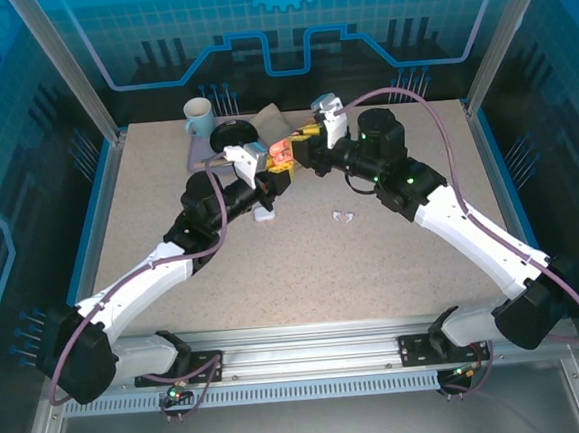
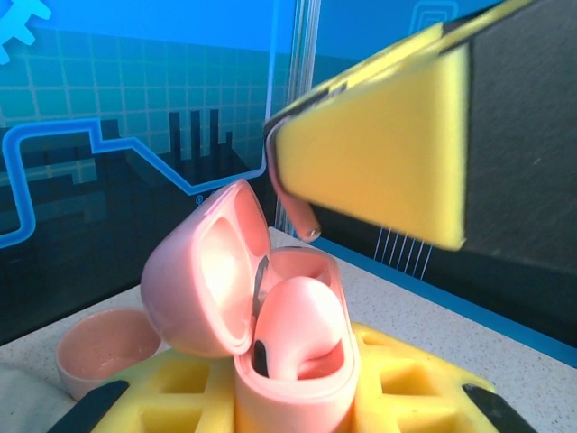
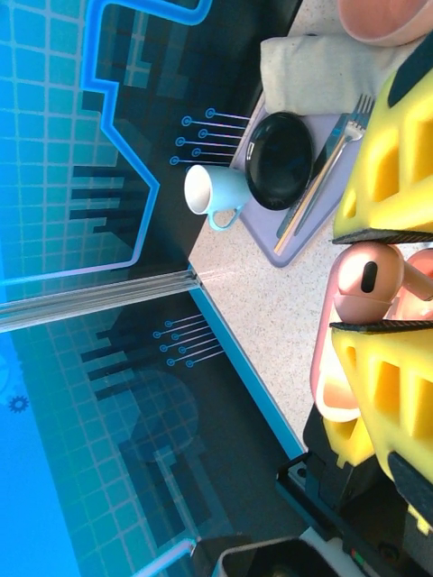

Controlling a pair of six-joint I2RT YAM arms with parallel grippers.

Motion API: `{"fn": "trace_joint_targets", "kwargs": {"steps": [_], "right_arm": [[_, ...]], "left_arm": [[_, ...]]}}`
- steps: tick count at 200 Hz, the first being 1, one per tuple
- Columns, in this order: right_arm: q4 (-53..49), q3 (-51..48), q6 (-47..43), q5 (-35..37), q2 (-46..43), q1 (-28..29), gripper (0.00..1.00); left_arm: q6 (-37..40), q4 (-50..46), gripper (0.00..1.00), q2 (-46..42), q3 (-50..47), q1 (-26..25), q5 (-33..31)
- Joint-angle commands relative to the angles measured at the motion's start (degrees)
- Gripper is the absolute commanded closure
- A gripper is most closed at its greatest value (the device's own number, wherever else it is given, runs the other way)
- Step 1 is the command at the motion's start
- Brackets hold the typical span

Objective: Insert the wireless bluetooth earbuds into the charging case

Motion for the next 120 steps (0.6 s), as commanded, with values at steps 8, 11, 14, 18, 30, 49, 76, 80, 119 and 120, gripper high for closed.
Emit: {"fn": "trace_joint_targets", "kwargs": {"steps": [8,11,14,18,30,49,76,80,119,120], "right_arm": [[0.01,-0.14,-0.78,0.30,0.45,0.70,0.73],[0.01,-0.25,-0.80,0.34,0.45,0.66,0.73],[0.01,-0.29,-0.83,0.34,0.43,0.66,0.73],[0.01,-0.38,-0.83,0.41,0.42,0.66,0.73],[0.06,-0.65,-0.59,0.56,0.39,0.66,0.73],[0.19,-1.19,-0.48,0.60,0.29,0.74,0.74],[0.02,-1.53,-0.60,0.61,-0.11,0.73,0.74],[-0.05,-1.58,-0.65,0.48,-0.17,0.74,0.74],[-1.11,-1.94,-1.86,-0.01,-0.75,1.00,0.75],[-1.12,-1.91,-1.87,-0.01,-0.75,1.05,0.75]], "left_arm": [[-1.26,1.03,1.00,0.15,2.52,-0.57,1.06],[-1.27,1.08,1.00,0.19,2.54,-0.53,1.13],[-1.27,1.07,1.00,0.15,2.57,-0.49,1.08],[-1.19,1.07,1.00,0.15,2.54,-0.55,1.14],[-1.18,1.06,1.00,0.15,2.52,-0.57,1.12],[-1.11,1.16,1.00,0.15,2.59,-0.50,0.89],[-1.09,1.15,1.00,0.18,2.60,-0.53,0.61],[-1.10,1.20,1.00,0.15,2.63,-0.57,0.61],[-1.00,1.21,1.00,0.38,2.76,-0.50,0.25],[-1.00,1.23,1.00,0.39,2.76,-0.53,0.25]]}}
